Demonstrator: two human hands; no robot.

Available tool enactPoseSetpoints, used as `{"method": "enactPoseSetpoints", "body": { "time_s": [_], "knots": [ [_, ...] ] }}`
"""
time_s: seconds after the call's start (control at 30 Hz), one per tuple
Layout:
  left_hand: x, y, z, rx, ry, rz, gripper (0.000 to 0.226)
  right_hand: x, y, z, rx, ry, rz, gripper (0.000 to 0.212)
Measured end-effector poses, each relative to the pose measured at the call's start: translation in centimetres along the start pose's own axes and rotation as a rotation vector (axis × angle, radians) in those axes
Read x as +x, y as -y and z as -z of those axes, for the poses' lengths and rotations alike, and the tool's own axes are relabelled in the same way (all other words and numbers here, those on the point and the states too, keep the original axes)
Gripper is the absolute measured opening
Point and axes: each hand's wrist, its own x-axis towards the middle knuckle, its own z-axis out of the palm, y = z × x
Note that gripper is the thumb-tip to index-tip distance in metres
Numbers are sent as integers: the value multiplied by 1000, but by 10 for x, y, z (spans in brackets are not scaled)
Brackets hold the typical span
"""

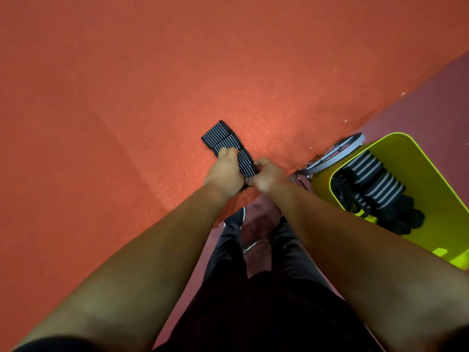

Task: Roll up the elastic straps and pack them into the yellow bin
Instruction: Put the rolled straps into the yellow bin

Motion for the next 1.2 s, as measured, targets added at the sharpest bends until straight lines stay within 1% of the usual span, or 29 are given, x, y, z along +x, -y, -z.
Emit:
{"method": "enactPoseSetpoints", "body": {
  "time_s": [0.1, 0.2, 0.3, 0.43, 0.5, 0.6, 0.73, 0.8, 0.9, 0.93, 1.03, 1.2],
  "knots": [
    [5, 4, -2, 19, -13, 20, 60, 3, -4, -2, 5, -6, 4, 55],
    [12, 6, -1, 79, 42, -1, 56, 1, -13, -1, -22, -42, 19, 44],
    [15, 5, 2, 130, 82, -11, 42, -2, -19, -3, -19, -74, 47, 44],
    [13, 0, 3, 201, 81, 3, 29, -13, -23, -15, -4, -127, 81, 51],
    [8, -2, 3, 223, 74, 4, 31, -23, -28, -15, -9, -131, 119, 48],
    [-3, -6, 4, 226, 60, -41, 37, -31, -36, -9, -18, -125, 189, 45],
    [-17, -19, 9, 146, 34, -27, 40, -42, -35, 14, -15, -90, 229, 42],
    [-22, -33, 15, 110, -6, -32, 45, -52, -31, 32, -9, -106, 252, 42],
    [-26, -66, 26, 127, -29, -93, 60, -69, -28, 66, -15, -184, 266, 44],
    [-26, -80, 29, 149, -28, -115, 59, -76, -27, 79, -19, -205, 268, 45],
    [-25, -126, 35, 192, -15, -176, 47, -97, -35, 119, -2, -283, 283, 46],
    [-22, -210, 18, 239, 36, -350, 42, -130, -74, 183, 28, -431, 231, 49]
  ]
}}
